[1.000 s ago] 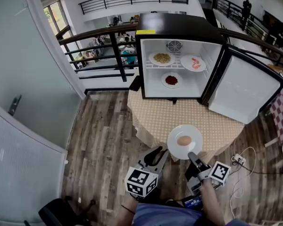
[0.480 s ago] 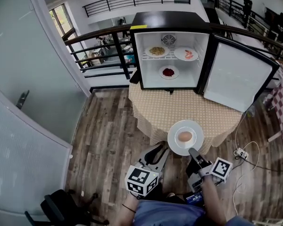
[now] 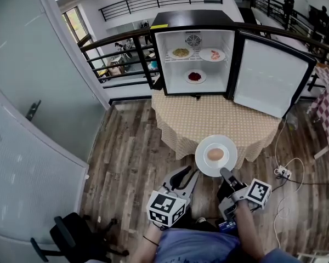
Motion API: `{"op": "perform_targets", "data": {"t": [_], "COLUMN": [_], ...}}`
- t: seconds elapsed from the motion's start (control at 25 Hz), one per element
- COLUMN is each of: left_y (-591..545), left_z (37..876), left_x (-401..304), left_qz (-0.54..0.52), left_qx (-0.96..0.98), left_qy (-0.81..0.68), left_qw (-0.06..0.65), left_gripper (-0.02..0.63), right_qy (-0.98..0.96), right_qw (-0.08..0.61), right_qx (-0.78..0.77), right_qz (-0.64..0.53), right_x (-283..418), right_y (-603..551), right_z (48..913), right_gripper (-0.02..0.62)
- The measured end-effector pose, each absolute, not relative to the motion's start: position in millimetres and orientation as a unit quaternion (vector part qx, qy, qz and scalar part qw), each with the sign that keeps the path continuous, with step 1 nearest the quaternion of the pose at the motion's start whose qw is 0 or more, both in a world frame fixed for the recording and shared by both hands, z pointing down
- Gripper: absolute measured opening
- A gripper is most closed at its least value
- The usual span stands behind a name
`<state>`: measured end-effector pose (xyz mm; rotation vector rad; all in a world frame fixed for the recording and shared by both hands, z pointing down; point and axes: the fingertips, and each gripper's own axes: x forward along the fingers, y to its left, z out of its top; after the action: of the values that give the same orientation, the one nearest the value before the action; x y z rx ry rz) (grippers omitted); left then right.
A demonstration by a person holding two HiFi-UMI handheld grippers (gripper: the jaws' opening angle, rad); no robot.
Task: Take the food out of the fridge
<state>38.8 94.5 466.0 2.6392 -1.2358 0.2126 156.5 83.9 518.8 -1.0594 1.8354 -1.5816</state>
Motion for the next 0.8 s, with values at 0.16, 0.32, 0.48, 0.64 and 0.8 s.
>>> {"op": "perform_targets", "data": {"t": [0.16, 0.32, 0.48, 0.64, 0.8], "left_y": [110, 121, 132, 141, 145], "left_z": [463, 461, 459, 460, 462], "left_x": [46, 51, 59, 64, 62], "left_qz": [0.075, 0.075, 0.076, 0.079, 0.084], "left_qx": [0.9, 0.902, 0.905, 0.906, 0.907], "left_qy": [-0.417, -0.413, -0.408, -0.404, -0.403], "left_qw": [0.103, 0.098, 0.095, 0.095, 0.095], "left_gripper": [0.098, 0.098, 0.098, 0.098, 0.098], "right_qy": [0.675, 0.679, 0.681, 0.681, 0.681], "right_qw": [0.252, 0.251, 0.253, 0.256, 0.259], "right_qx": [-0.382, -0.383, -0.383, -0.384, -0.386], "right_qz": [-0.578, -0.574, -0.57, -0.568, -0.566], "right_x": [158, 160, 166, 170, 170], "right_y": [98, 110, 118, 125, 127], "right_z": [514, 511, 509, 507, 506], "right_gripper": [0.025, 0.025, 0.025, 0.025, 0.025]}}
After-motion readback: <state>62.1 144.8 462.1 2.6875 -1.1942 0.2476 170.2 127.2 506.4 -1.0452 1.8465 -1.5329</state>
